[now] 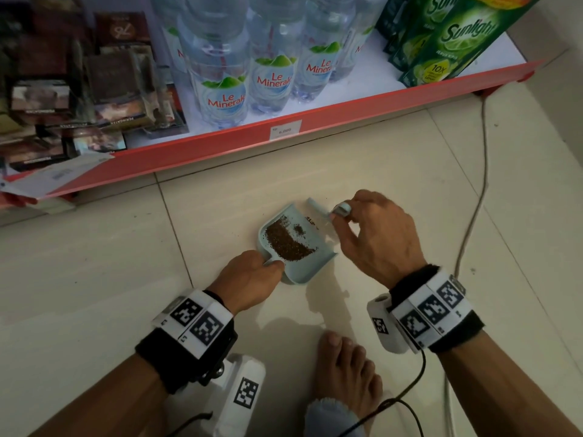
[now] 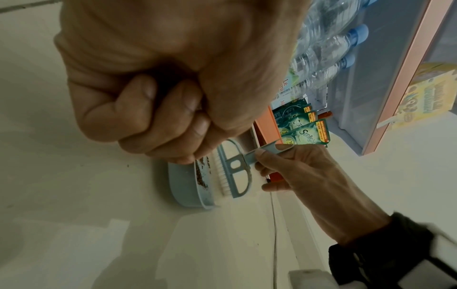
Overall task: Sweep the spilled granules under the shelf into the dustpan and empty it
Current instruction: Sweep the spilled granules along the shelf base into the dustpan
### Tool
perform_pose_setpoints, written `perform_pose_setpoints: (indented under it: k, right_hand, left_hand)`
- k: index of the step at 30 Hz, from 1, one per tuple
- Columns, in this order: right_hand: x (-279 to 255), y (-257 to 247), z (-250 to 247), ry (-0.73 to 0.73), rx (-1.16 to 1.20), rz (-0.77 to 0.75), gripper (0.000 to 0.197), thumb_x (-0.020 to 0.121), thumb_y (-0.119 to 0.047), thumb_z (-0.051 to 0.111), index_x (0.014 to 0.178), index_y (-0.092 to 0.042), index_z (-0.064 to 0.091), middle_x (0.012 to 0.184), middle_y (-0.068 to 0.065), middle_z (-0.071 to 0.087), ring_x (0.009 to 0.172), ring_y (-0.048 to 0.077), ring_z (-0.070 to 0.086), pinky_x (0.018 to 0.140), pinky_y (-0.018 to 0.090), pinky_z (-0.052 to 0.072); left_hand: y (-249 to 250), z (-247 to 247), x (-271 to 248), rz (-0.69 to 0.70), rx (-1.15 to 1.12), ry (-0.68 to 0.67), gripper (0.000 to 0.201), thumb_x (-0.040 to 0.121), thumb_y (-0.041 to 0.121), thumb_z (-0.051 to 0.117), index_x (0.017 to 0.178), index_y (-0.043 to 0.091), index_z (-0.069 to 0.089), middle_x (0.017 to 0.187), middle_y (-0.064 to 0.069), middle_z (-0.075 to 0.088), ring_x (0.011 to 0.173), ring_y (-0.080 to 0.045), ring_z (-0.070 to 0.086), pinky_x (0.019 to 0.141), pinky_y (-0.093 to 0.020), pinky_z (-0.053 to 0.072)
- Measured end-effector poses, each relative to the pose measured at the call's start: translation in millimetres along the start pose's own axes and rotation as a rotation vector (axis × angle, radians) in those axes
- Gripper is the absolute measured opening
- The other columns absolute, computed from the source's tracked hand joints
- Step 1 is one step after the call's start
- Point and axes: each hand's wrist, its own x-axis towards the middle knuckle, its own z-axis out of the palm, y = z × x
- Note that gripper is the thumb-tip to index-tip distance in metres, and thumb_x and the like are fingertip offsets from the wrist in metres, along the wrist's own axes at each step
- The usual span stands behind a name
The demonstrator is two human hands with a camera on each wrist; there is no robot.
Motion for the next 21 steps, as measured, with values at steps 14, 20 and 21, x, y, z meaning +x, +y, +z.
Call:
perform_pose_setpoints:
  k: [14, 20, 21]
  right_hand:
    - [-6, -9, 0, -0.027, 0.184, -0.014, 0.032, 0.097, -0.038, 0.048, 0.085, -0.017, 0.069, 0.078, -0.006, 0.058, 0.061, 0.013, 0.055, 0.051, 0.033, 0.049]
    - [-2, -5, -6, 0.09, -0.004, 0.054, 0.03, 0.098, -0.035, 0.046, 0.087, -0.017, 0.068, 0.078, -0.006, 0.053, 0.063, 0.015, 0.051, 0.05, 0.027, 0.044]
    - [-2, -6, -4, 0.047, -0.028, 0.048, 0.033, 0.099, -0.035, 0.044, 0.086, -0.016, 0.067, 0.078, -0.005, 0.052, 0.065, 0.016, 0.051, 0.051, 0.027, 0.042]
  left_hand:
    - [-5, -4, -2, -0.01, 0.005, 0.012, 0.046, 0.096, 0.034, 0.049, 0.103, -0.009, 0.063, 0.068, -0.005, 0.047, 0.053, -0.014, 0.039, 0.049, -0.025, 0.028]
    - [-9, -5, -2, -0.004, 0.023, 0.002, 0.042, 0.098, 0.033, 0.047, 0.098, -0.006, 0.062, 0.073, -0.007, 0.049, 0.054, -0.013, 0.04, 0.048, -0.025, 0.029]
    - [-10, -6, -2, 0.001, 0.028, 0.004, 0.039, 0.098, 0.034, 0.047, 0.092, -0.001, 0.062, 0.072, -0.007, 0.049, 0.055, -0.015, 0.042, 0.049, -0.026, 0.031]
